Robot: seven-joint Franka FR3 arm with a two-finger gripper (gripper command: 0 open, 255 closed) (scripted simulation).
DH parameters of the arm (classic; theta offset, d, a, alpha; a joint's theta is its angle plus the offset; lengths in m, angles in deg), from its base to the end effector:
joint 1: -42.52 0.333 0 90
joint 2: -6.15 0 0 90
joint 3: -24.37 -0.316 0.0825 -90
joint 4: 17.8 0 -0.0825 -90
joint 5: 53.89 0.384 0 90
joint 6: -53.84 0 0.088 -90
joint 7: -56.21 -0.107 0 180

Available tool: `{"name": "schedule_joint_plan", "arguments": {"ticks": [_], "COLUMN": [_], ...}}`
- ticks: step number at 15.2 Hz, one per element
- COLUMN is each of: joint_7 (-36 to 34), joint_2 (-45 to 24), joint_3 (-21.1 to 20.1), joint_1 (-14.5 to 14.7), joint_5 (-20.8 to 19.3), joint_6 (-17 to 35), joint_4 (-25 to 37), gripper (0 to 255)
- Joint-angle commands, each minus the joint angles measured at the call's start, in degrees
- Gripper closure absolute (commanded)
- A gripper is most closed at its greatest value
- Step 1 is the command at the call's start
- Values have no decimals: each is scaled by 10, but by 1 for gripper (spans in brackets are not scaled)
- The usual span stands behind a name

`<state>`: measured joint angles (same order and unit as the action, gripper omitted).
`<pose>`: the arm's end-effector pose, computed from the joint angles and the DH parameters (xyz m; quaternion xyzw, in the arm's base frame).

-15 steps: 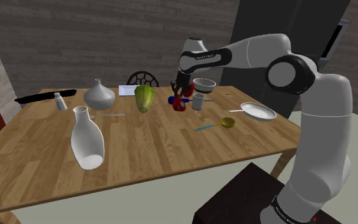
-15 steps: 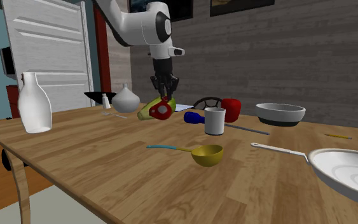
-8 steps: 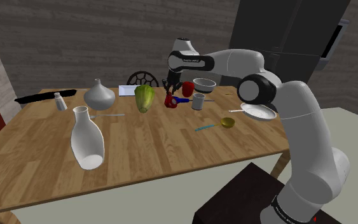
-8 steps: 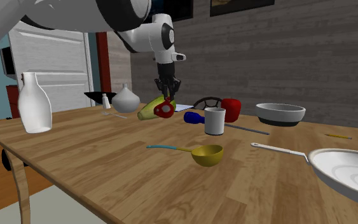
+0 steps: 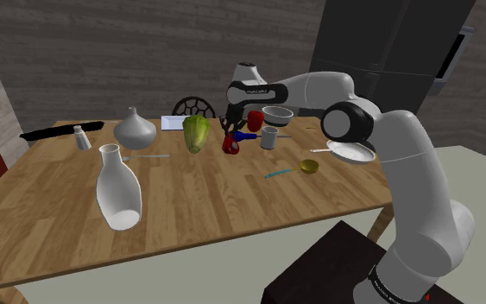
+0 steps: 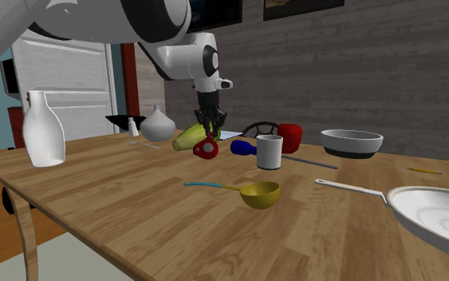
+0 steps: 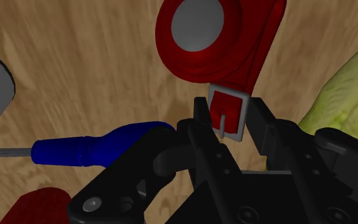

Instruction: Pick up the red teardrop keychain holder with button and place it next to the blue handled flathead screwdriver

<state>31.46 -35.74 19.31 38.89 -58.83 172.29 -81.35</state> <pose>0.7743 -0.0070 0.4073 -0.9732 0.1993 -0.1142 0.0142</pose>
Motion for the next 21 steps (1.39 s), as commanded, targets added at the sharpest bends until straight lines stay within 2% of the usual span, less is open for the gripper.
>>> {"name": "schedule_joint_plan", "arguments": {"ticks": [1, 10, 18, 19, 21], "joint_7": [-1, -3, -4, -3, -3], "joint_2": [-2, -20, -20, -20, -19], "joint_3": [0, 2, 2, 2, 2], "joint_1": [0, -1, -1, -1, -1], "joint_5": [0, -3, -3, -2, -2], "joint_6": [15, 73, 73, 72, 73], "joint_4": [-13, -53, -53, -51, -53], "gripper": [255, 255, 255, 0, 0]}}
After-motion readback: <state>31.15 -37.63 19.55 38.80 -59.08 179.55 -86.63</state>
